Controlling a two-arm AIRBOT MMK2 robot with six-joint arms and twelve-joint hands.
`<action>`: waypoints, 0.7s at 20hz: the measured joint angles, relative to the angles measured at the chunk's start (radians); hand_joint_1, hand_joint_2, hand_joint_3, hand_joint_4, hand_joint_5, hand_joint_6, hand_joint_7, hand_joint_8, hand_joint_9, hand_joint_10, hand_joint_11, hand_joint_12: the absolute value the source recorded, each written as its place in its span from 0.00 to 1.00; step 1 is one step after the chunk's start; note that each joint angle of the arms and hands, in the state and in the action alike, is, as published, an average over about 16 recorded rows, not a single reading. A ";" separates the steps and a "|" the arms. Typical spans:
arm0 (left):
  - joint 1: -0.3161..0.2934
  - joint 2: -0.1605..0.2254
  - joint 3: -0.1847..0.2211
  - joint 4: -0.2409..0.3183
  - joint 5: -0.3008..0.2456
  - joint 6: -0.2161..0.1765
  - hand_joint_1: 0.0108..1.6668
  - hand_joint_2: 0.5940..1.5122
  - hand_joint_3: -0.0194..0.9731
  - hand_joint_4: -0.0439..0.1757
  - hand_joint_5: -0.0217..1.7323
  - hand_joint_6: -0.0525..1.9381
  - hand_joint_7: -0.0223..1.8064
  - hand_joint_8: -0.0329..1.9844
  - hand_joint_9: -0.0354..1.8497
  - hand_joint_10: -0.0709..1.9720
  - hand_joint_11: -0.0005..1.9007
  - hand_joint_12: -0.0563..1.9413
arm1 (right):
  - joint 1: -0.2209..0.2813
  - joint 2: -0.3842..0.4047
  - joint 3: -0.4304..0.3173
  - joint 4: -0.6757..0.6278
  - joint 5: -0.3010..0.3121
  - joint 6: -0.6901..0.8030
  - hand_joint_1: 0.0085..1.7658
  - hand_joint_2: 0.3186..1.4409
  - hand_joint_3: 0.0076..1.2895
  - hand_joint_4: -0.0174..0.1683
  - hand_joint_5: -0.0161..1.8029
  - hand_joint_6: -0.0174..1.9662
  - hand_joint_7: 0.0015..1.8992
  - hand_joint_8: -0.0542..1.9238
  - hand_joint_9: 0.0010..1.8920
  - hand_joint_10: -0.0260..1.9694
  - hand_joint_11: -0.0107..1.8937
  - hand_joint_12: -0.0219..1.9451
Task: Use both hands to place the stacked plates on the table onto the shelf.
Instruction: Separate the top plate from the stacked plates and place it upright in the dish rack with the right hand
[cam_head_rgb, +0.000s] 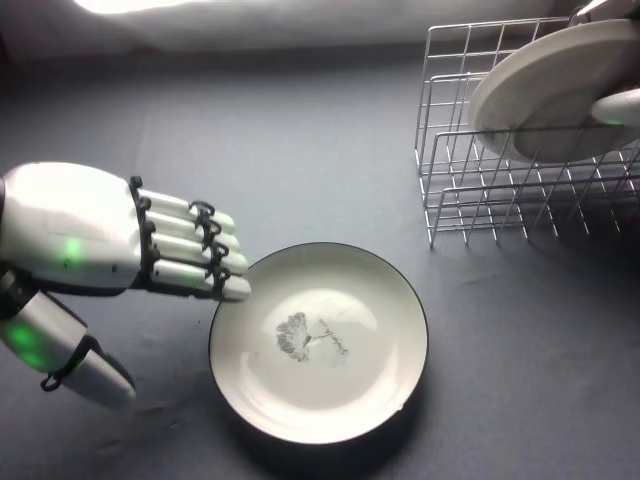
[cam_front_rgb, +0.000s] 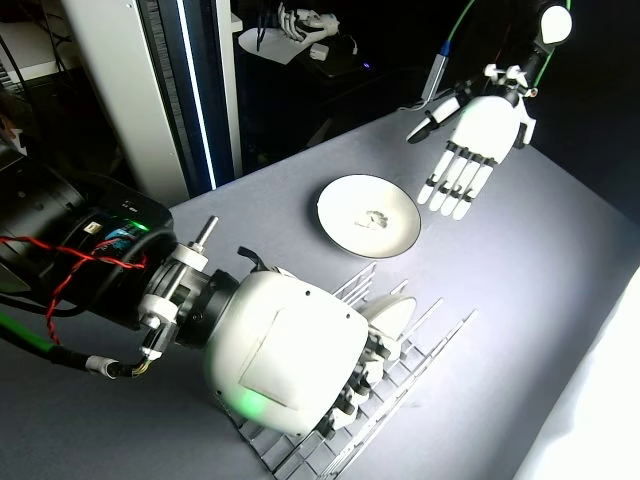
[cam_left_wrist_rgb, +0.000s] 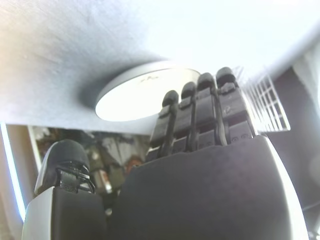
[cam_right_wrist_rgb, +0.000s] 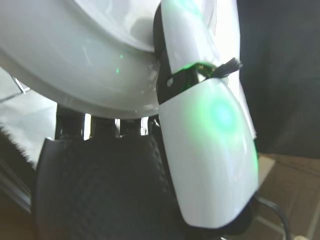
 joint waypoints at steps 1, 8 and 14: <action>0.004 -0.002 -0.004 -0.001 0.006 0.002 0.00 0.57 0.04 0.21 0.03 0.03 0.02 0.02 0.03 0.04 0.01 0.03 | -0.004 0.000 0.000 -0.005 0.006 -0.001 0.72 0.71 0.00 0.06 0.33 0.53 0.38 0.48 0.37 0.59 0.30 0.83; 0.031 -0.006 -0.032 -0.006 0.040 0.019 0.00 0.56 0.04 0.21 0.02 0.03 0.02 0.02 0.03 0.04 0.01 0.03 | 0.013 0.000 -0.011 -0.051 0.021 -0.004 0.65 0.74 0.01 0.07 0.19 0.36 0.25 0.30 0.18 0.46 0.11 0.73; 0.048 -0.006 -0.047 -0.012 0.062 0.030 0.00 0.56 0.04 0.21 0.02 0.03 0.02 0.01 0.03 0.04 0.01 0.03 | 0.064 -0.001 -0.037 -0.136 0.031 -0.008 0.54 0.74 0.01 0.07 0.08 0.18 0.13 0.13 0.07 0.28 0.02 0.53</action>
